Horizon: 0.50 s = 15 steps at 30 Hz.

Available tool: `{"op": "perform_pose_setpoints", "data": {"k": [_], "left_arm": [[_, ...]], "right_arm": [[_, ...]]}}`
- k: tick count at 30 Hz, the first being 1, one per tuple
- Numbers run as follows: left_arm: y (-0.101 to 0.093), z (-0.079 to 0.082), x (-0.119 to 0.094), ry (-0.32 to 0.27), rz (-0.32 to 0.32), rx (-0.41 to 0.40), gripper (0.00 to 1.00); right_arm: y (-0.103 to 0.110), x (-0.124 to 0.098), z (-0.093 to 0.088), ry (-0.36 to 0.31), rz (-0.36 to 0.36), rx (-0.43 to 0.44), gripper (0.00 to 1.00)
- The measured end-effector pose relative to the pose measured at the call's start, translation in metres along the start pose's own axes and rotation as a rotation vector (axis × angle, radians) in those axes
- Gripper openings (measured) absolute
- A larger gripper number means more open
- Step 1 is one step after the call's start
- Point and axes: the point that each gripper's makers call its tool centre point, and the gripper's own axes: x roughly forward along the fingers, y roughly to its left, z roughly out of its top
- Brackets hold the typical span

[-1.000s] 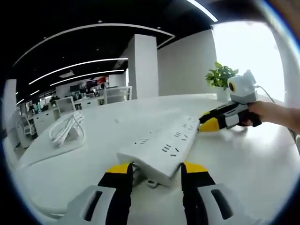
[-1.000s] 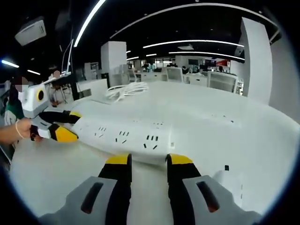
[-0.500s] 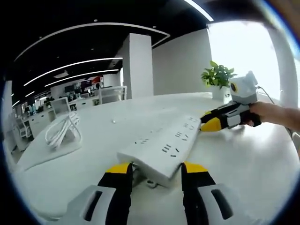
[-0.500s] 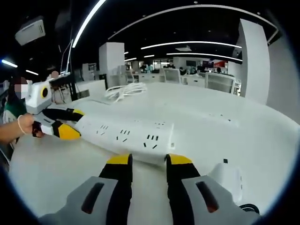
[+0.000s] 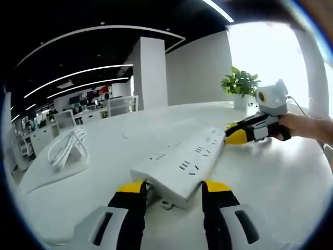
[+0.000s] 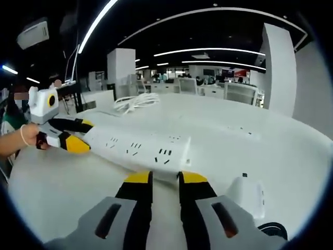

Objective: Straighten the power strip on the desk, plug the charger into it

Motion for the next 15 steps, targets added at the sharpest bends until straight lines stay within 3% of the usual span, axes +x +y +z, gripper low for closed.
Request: {"op": "perform_pose_setpoints", "data": {"k": [15], "left_arm": [[0.0072, 0.003, 0.008, 0.011, -0.056, 0.027, 0.43]], "right_arm": [[-0.0013, -0.001, -0.0002, -0.005, -0.04, 0.028, 0.17]]}}
